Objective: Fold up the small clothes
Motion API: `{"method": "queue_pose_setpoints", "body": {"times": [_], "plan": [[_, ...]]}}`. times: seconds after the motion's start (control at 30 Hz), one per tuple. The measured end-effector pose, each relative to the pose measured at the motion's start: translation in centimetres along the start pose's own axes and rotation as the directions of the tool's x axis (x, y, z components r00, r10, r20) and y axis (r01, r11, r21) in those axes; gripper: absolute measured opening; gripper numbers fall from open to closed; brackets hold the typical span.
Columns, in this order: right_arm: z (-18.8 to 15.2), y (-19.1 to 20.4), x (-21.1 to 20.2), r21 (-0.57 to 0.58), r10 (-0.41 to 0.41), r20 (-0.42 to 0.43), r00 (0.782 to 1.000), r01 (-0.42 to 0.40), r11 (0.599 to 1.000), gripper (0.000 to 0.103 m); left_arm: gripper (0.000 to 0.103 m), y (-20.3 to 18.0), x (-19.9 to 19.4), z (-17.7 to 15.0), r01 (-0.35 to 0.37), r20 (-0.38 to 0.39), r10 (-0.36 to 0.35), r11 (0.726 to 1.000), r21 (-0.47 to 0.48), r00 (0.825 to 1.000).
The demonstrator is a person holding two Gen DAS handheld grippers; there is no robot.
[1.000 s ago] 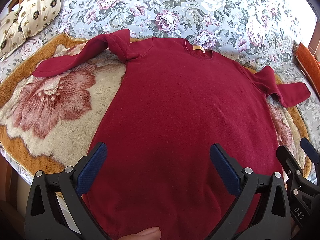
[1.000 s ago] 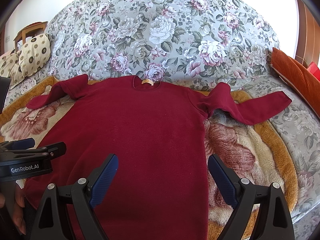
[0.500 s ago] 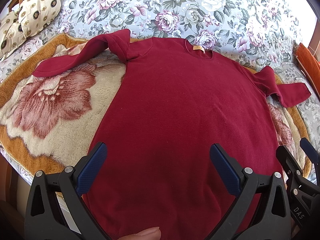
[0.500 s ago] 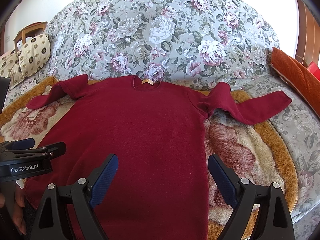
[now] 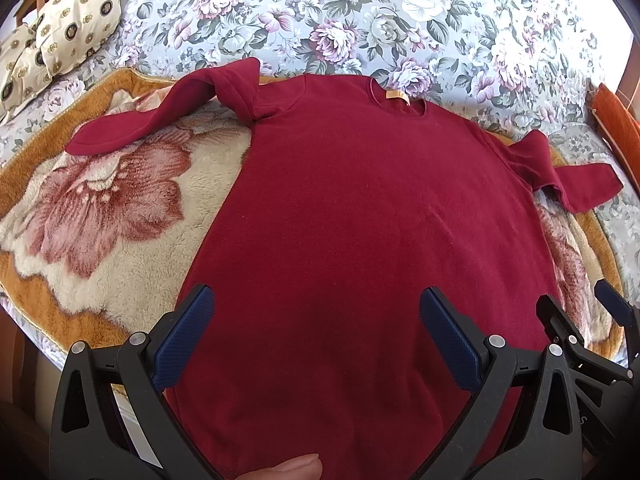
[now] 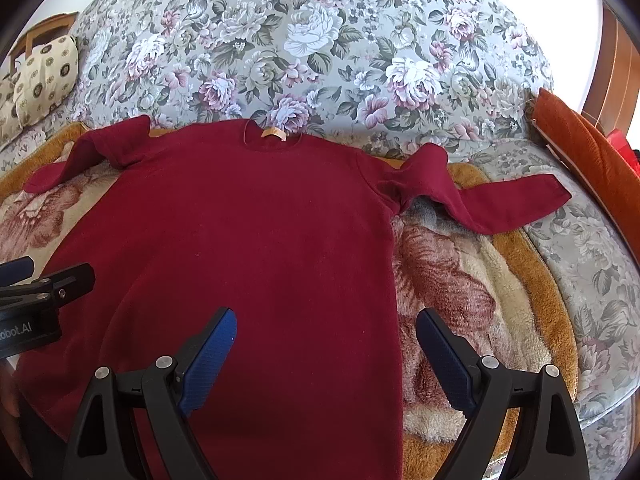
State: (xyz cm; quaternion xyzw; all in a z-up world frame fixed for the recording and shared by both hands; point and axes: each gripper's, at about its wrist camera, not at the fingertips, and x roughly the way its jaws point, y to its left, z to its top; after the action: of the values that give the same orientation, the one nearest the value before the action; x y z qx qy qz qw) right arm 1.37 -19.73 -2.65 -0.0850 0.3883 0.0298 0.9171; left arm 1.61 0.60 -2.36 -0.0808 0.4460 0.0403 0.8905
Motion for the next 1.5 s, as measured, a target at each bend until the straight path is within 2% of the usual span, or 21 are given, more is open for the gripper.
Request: {"method": "queue_pose_setpoints", "body": {"times": [1.5], "plan": [[0.12,0.27,0.18,0.007,0.031,-0.018,0.999,-0.031,1.000,0.090,0.103,0.02,-0.15,0.21,0.006,-0.010,-0.006,1.000,-0.019,1.000]]}}
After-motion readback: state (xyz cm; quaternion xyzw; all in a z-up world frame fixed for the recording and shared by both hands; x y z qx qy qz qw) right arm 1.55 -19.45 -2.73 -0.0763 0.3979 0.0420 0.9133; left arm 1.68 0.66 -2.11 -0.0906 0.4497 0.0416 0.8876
